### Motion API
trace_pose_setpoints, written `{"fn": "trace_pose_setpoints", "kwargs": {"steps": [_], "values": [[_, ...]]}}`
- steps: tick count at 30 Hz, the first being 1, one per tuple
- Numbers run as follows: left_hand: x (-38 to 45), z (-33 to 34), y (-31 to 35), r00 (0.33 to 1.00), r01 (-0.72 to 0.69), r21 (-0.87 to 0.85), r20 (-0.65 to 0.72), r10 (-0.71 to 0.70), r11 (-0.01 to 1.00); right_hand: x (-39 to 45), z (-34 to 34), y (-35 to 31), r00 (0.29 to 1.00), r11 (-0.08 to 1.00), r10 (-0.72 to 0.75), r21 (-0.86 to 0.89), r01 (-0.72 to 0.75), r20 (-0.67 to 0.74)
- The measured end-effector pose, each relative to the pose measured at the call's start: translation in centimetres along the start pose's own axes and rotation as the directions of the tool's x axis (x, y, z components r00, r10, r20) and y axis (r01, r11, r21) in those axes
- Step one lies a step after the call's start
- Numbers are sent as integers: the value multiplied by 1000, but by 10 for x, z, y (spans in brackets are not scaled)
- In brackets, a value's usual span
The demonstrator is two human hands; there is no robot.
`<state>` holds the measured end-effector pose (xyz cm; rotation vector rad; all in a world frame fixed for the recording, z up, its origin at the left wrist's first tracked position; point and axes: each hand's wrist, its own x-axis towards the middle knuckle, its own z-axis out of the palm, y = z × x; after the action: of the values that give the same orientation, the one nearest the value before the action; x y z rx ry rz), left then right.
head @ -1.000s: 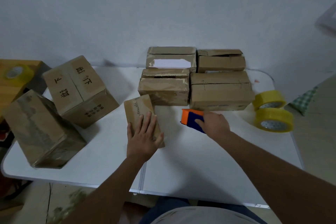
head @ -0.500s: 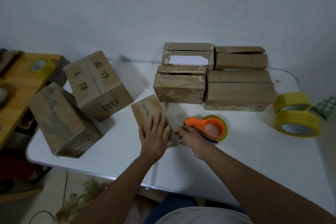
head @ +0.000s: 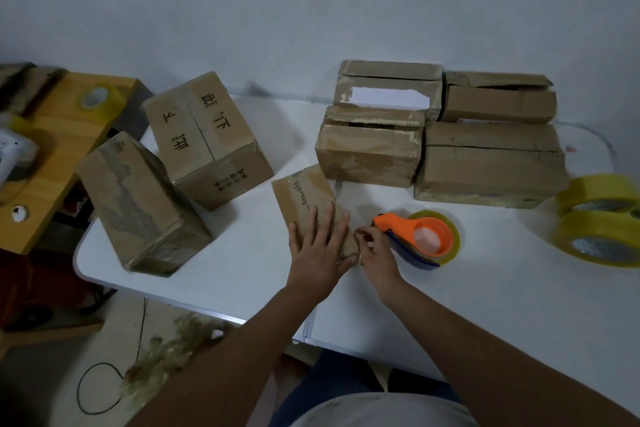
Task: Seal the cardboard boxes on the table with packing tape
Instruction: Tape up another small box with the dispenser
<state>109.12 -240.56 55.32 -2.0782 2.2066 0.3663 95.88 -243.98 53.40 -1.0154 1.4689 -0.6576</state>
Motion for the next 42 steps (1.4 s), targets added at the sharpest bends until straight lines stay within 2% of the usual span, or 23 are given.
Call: {"fn": "trace_pose_setpoints", "kwargs": {"steps": [3,5,7,9,11,12,15,18,20,22,23,25,26,27,29,30,31,32,33,35,36,39,42], "values": [[-2,0,4,1000,12,68,-2,-12,998,12,3,1,988,992,123,2,-124,98],[-2,-1,6,1000,19,90,5,-19,996,17,3,-2,964,981,193,-70,-183,184],[-4,0,7,1000,24,109,-5,-24,994,14,1,-6,976,985,169,-61,-162,137],[-4,0,7,999,26,103,-22,-24,994,5,5,-13,986,987,142,70,-148,85],[-5,0,5,999,29,101,-21,-27,994,-3,13,-17,987,985,107,123,-122,121],[-5,0,5,999,34,97,-19,-32,995,-5,16,-17,986,994,73,67,-84,148],[-7,-6,7,999,36,-13,-26,-37,999,-2,18,-15,983,999,2,-53,8,183],[-4,-19,1,1000,-10,-259,-3,10,966,0,17,-13,988,997,-25,-66,36,155],[-3,-33,-10,998,-15,-552,48,50,834,0,19,-10,990,1000,-19,12,17,137],[-9,-46,-20,1000,23,-805,23,-8,592,-4,17,-6,996,999,-13,42,9,92],[-14,-50,-23,994,34,-870,-24,-111,492,-7,13,-3,998,1000,-17,17,16,59],[-27,-48,-29,927,98,-916,-59,-370,390,-14,3,0,997,992,-80,-91,82,22],[-33,-42,-32,884,163,-932,-9,-468,325,-16,-1,1,994,984,-108,-143,111,30],[-38,-34,-35,840,240,-947,93,-535,212,-18,-5,1,991,976,-122,-177,129,52],[-48,-15,-41,743,359,-922,377,-554,-146,-22,-11,-2,979,915,-188,-347,206,84],[-54,-7,-41,701,382,-868,496,-513,-319,-24,-14,-6,956,817,-272,-499,290,110],[-59,-1,-38,663,392,-800,588,-463,-455,-25,-17,-9,908,661,-378,-634,400,178],[-62,3,-35,630,402,-728,660,-410,-555,-25,-19,-14,834,481,-463,-705,521,301],[-65,7,-29,607,408,-662,711,-355,-628,-23,-21,-18,751,308,-487,-717,625,445],[-69,9,-20,597,399,-560,760,-259,-726,-16,-23,-23,620,47,-427,-669,742,658],[-70,9,-17,607,382,-528,762,-225,-758,-12,-23,-24,590,-26,-394,-650,759,705],[-71,5,-14,650,336,-518,732,-205,-786,-6,-19,-23,576,-118,-392,-660,742,718],[-71,4,-14,688,305,-599,676,-264,-740,-10,-13,-15,579,-160,-459,-703,693,675]]}}
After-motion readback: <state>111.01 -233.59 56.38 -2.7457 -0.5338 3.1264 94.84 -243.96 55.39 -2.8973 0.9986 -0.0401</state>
